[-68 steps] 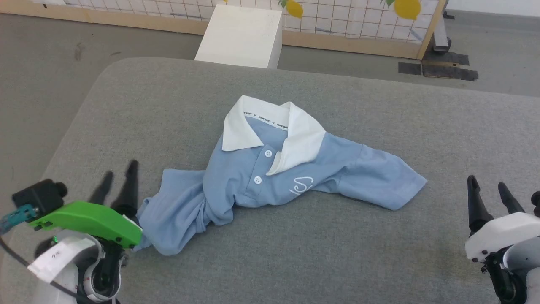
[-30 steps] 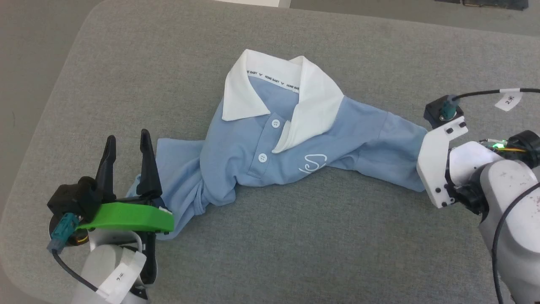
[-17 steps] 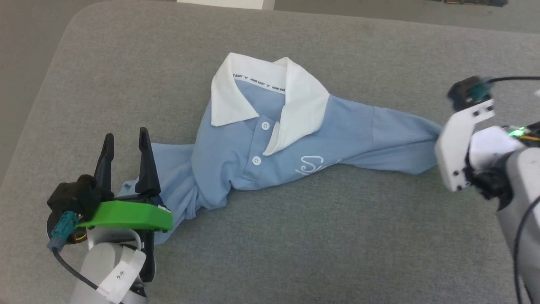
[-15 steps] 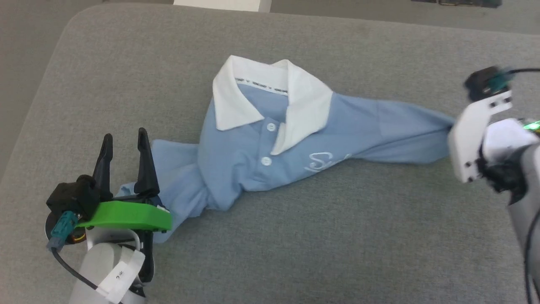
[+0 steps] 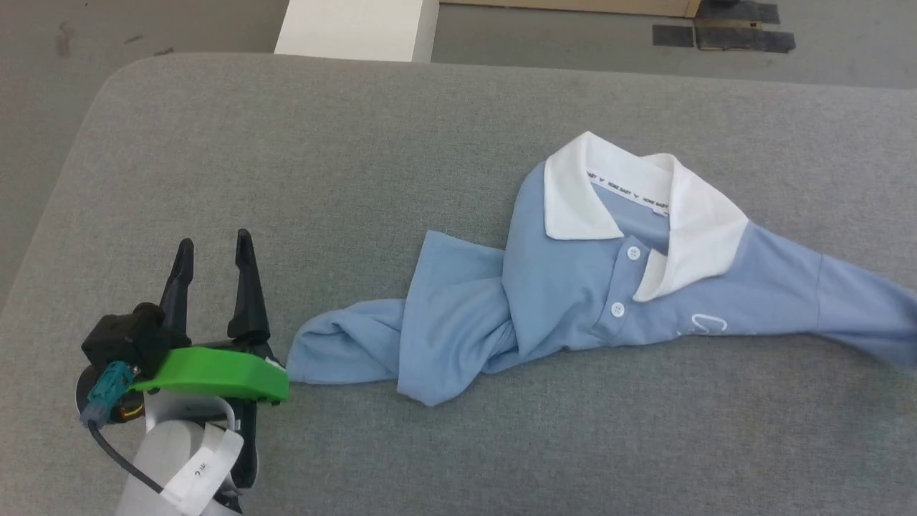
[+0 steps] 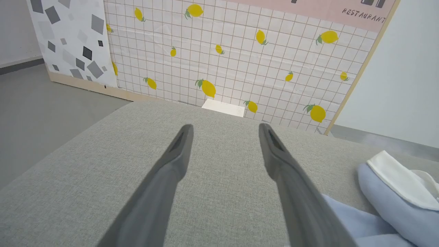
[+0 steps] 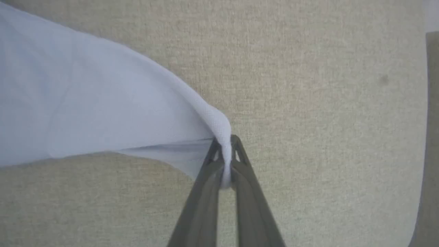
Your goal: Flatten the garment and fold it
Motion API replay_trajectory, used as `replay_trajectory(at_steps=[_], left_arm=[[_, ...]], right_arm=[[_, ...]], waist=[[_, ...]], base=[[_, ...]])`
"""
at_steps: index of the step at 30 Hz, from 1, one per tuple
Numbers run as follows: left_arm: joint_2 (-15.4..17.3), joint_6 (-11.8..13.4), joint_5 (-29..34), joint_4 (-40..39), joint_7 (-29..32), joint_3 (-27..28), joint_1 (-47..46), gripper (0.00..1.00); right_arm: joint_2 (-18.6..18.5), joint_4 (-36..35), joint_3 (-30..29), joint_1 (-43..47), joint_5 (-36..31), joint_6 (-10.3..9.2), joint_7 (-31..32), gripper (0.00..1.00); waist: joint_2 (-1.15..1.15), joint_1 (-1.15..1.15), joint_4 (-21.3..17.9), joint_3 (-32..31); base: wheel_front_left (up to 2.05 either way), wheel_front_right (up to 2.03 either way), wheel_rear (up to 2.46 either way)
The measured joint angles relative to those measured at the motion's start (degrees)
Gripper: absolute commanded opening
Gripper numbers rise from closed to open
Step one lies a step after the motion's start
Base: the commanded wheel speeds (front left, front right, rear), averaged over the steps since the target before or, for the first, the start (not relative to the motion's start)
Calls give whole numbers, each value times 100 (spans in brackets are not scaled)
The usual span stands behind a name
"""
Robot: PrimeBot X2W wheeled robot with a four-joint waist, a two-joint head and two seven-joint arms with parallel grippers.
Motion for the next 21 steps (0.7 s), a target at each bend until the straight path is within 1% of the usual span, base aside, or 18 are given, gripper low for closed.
replay_trajectory(at_steps=[2,3,4,6,8,11,14,18,21], left_arm=[[10,1,-23,-2,9,0,27,100],[23,1,-29,0,20,2,46,100],[35,1,-35,5,55,1,60,100],[47,1,-38,15,87,-8,75,100],[53,4,-40,11,113,-19,107,100],[73,7,-44,9,166,-34,186,100],[83,9,-66,1,201,-48,250,100],[96,11,-82,-13,256,-69,330,100],[98,41,-98,-34,310,-77,396,100]], right_arm=[[179,-59,-114,160,-1,0,-26,0],[290,-129,-163,211,5,-1,-141,95],[400,-227,-214,233,40,-1,-312,100],[542,-407,-308,236,105,-1,-693,100],[665,-662,-404,246,189,-1,-1248,100],[935,-1038,-556,270,338,-1,-2393,100],[1234,-1235,-594,446,457,-2,-3214,100],[1590,-1392,-559,914,537,-2,-3865,100],[1725,-1430,-513,1189,624,-2,-4083,100]], waist=[[0,0,-11,-38],[0,0,-20,-57],[0,0,-28,-81],[0,0,-35,-131],[0,0,-36,-192],[0,0,-37,-312],[0,0,-41,-429],[0,0,-53,-593],[0,0,-84,-690]], base=[[0,0,0],[0,0,0],[0,0,0],[0,0,0],[0,0,0],[0,0,0],[0,0,0],[0,0,0],[0,0,0]])
